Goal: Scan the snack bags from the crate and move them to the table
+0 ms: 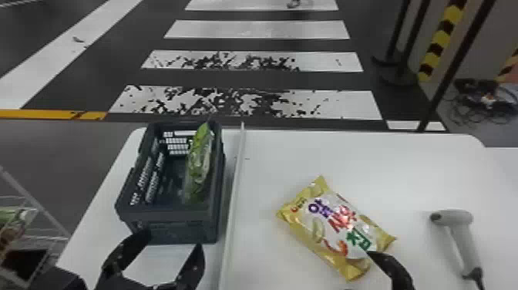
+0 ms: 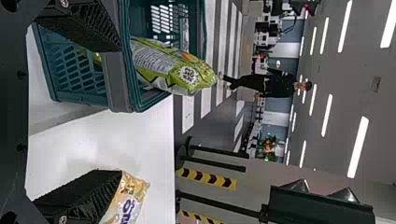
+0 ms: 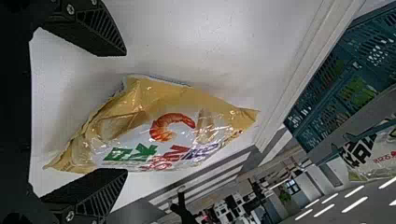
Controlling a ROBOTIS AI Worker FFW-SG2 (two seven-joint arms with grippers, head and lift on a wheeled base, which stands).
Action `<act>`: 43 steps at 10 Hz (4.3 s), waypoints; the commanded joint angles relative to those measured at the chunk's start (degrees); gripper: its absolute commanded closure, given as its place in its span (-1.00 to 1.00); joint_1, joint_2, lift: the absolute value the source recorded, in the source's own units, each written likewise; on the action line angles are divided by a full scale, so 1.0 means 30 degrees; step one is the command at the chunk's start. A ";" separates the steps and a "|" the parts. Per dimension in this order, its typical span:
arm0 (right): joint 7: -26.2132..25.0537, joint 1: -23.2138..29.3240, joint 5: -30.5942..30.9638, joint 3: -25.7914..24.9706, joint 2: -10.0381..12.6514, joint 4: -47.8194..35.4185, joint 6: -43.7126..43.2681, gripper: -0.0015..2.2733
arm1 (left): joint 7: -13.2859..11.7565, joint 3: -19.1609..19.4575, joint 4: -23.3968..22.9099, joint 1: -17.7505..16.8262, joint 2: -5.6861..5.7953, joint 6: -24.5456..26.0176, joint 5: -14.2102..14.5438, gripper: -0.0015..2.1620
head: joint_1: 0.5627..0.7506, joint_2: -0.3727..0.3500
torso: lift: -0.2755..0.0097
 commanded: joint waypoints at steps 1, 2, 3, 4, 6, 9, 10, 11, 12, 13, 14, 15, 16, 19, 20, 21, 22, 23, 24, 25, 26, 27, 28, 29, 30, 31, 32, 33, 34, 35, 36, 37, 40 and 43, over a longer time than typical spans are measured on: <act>-0.0039 -0.0651 -0.0091 0.0450 -0.0033 0.0452 0.0048 -0.90 | 0.0029 0.0000 -0.0030 0.0042 -0.0039 0.0036 -0.0076 -0.94 | 0.41 0.18 | 0.27; -0.0039 -0.1003 -0.0150 0.0684 -0.0033 0.0745 0.0048 -0.85 | 0.0029 0.0000 0.0000 0.0071 -0.0068 0.0095 -0.0106 -0.94 | 0.41 0.19 | 0.27; -0.0039 -0.1296 -0.0179 0.0919 -0.0033 0.1008 0.0106 -0.80 | 0.0029 -0.0030 0.0058 0.0071 -0.0068 0.0153 -0.0135 -0.94 | 0.41 0.20 | 0.27; -0.0039 -0.1647 -0.0209 0.1241 -0.0033 0.1331 0.0341 -0.58 | 0.0029 -0.0030 0.0117 0.0071 -0.0068 0.0271 -0.0164 -0.94 | 0.41 0.20 | 0.27; -0.0127 -0.1940 -0.0267 0.1651 -0.0033 0.1565 0.0692 0.60 | 0.0029 -0.0030 0.0293 0.0013 -0.0068 0.0329 -0.0194 -0.94 | 0.41 0.20 | 0.27; -0.0654 -0.1560 -0.1205 0.1270 -0.0238 0.0628 -0.0304 0.98 | 0.0000 -0.0030 0.0381 -0.0192 -0.0068 0.0622 -0.0194 -0.94 | 0.41 0.22 | 0.27; -0.0654 -0.1149 -0.1673 0.0567 -0.0209 -0.0134 -0.0304 0.98 | 0.0000 -0.0176 0.0527 -0.0339 -0.0039 0.0739 -0.0194 -0.94 | 0.41 0.26 | 0.27; -0.0654 -0.0681 -0.2318 -0.0370 -0.0121 -0.0954 -0.0304 0.98 | 0.0000 -0.0264 0.0615 -0.0427 0.0020 0.0739 -0.0194 -0.94 | 0.41 0.25 | 0.27; -0.0420 -0.0212 -0.3373 -0.1425 0.0025 -0.2068 0.0106 0.97 | 0.0000 -0.0293 0.0644 -0.0456 0.0049 0.0739 -0.0194 -0.94 | 0.41 0.23 | 0.27; 0.0313 0.0403 -0.5042 -0.2948 0.0523 -0.3562 0.0751 0.98 | 0.0000 -0.0410 0.0644 -0.0544 0.0049 0.0798 -0.0223 -0.94 | 0.41 0.18 | 0.27; 0.0928 0.0784 -0.6888 -0.4296 0.1139 -0.4880 0.1981 0.98 | 0.0000 -0.0498 0.0644 -0.0602 0.0078 0.0856 -0.0223 -0.94 | 0.41 0.12 | 0.27; 0.1719 0.1253 -0.9056 -0.5878 0.1871 -0.6228 0.3505 0.97 | 0.0000 -0.0586 0.0674 -0.0632 0.0078 0.0856 -0.0223 -0.94 | 0.41 0.04 | 0.27; 0.2393 0.1722 -1.0375 -0.6904 0.2633 -0.7605 0.5145 0.98 | 0.0000 -0.0645 0.0674 -0.0661 0.0108 0.0856 -0.0223 -0.93 | 0.41 0.00 | 0.27; 0.3565 0.2366 -1.3802 -0.8573 0.4596 -1.0535 0.9364 0.98 | 0.0000 -0.0821 0.0586 -0.0661 0.0108 0.0798 -0.0223 -0.93 | 0.41 -0.13 | 0.27; 0.4004 0.2425 -1.5560 -0.9364 0.5152 -1.1296 1.0888 0.98 | 0.0000 -0.0821 0.0498 -0.0544 0.0108 0.0681 -0.0223 -0.93 | 0.41 -0.12 | 0.27; 0.4444 0.2395 -1.7699 -1.0448 0.5914 -1.1794 1.2645 0.98 | 0.0000 -0.0821 0.0381 -0.0427 0.0108 0.0622 -0.0223 -0.93 | 0.41 -0.10 | 0.27; 0.4561 0.2308 -1.9574 -1.1415 0.6412 -1.2146 1.3817 0.97 | 0.0000 -0.0821 0.0263 -0.0309 0.0108 0.0505 -0.0282 -0.93 | 0.41 -0.08 | 0.27; 0.4561 0.2161 -2.1039 -1.2265 0.6881 -1.2204 1.4755 0.98 | 0.0000 -0.0821 0.0088 -0.0280 0.0108 0.0505 -0.0311 -0.93 | 0.41 -0.06 | 0.27; 0.4590 0.2103 -2.2855 -1.3261 0.7379 -1.2263 1.5458 0.98 | 0.0000 -0.0821 -0.0147 -0.0163 0.0108 0.0446 -0.0340 -0.93 | 0.41 -0.05 | 0.27; 0.4619 0.1985 -2.5140 -1.4433 0.7818 -1.2175 1.6103 0.98 | 0.0000 -0.0821 -0.0440 -0.0046 0.0108 0.0271 -0.0340 -0.93 | 0.41 -0.05 | 0.27; 0.4649 0.1956 -2.6253 -1.5107 0.8463 -1.2087 1.6220 0.98 | 0.0029 -0.0821 -0.0557 -0.0016 0.0137 0.0271 -0.0369 -0.93 | 0.41 -0.05 | 0.27; 0.4619 0.1927 -2.6957 -1.5458 0.8785 -1.1941 1.6161 0.98 | 0.0029 -0.0850 -0.0615 -0.0016 0.0137 0.0271 -0.0369 -0.93 | 0.41 -0.04 | 0.27; 0.4444 0.1663 -2.8246 -1.6249 0.9400 -1.1501 1.6161 0.98 | 0.0029 -0.0967 -0.0615 -0.0016 0.0137 0.0271 -0.0487 -0.93 | 0.41 -0.04 | 0.27; 0.4034 0.1399 -3.0003 -1.6952 0.9811 -1.0622 1.6103 0.98 | 0.0059 -0.1026 -0.0586 -0.0046 0.0137 0.0271 -0.0574 -0.93 | 0.41 -0.05 | 0.27; 0.3623 0.1077 -3.1322 -1.7450 1.0221 -0.9656 1.6044 0.98 | 0.0088 -0.1055 -0.0557 -0.0046 0.0137 0.0271 -0.0604 -0.93 | 0.41 -0.09 | 0.27; 0.3506 0.0931 -3.2406 -1.7831 1.0426 -0.8513 1.5634 0.98 | 0.0088 -0.1055 -0.0557 -0.0075 0.0137 0.0271 -0.0604 -0.93 | 0.41 -0.12 | 0.27; 0.3535 0.0696 -3.3724 -1.8241 1.0484 -0.6990 1.5224 0.98 | 0.0088 -0.1026 -0.0498 -0.0075 0.0166 0.0271 -0.0604 -0.93 | 0.41 -0.14 | 0.27; 0.3711 0.0403 -3.4486 -1.8710 1.0484 -0.5554 1.5165 0.98 | 0.0088 -0.1026 -0.0469 -0.0075 0.0254 0.0271 -0.0604 -0.93 | 0.41 -0.17 | 0.27; 0.3946 0.0257 -3.4925 -1.9003 1.0484 -0.4617 1.4872 0.98 | 0.0176 -0.1026 -0.0440 -0.0075 0.0401 0.0271 -0.0604 -0.93 | 0.41 -0.21 | 0.27; 0.4385 0.0022 -3.5687 -1.9384 1.0455 -0.3415 1.4813 0.98 | 0.0205 -0.0996 -0.0440 -0.0075 0.0430 0.0271 -0.0633 -0.93 | 0.41 -0.26 | 0.27; 0.4678 -0.0095 -3.5775 -1.9560 1.0484 -0.2361 1.4638 0.98 | 0.0205 -0.1026 -0.0440 -0.0075 0.0430 0.0271 -0.0662 -0.93 | 0.41 -0.28 | 0.27; 0.4766 -0.0095 -3.5658 -1.9765 1.0543 -0.2009 1.4579 0.98 | 0.0264 -0.1026 -0.0381 -0.0075 0.0430 0.0329 -0.0838 -0.93 | 0.41 -0.32 | 0.27; 0.4121 0.0374 -3.2582 -1.9823 1.1305 -0.3269 1.4638 -0.91 | 0.0381 -0.1494 0.0058 -0.0573 0.0371 0.0446 -0.1014 -0.93 | 0.41 -0.43 | 0.27; 0.3623 0.0608 -3.0326 -1.9530 1.1380 -0.4177 1.4286 -0.99 | 0.0410 -0.1758 0.0176 -0.0720 0.0342 0.0388 -0.1043 -0.93 | 0.41 -0.53 | 0.27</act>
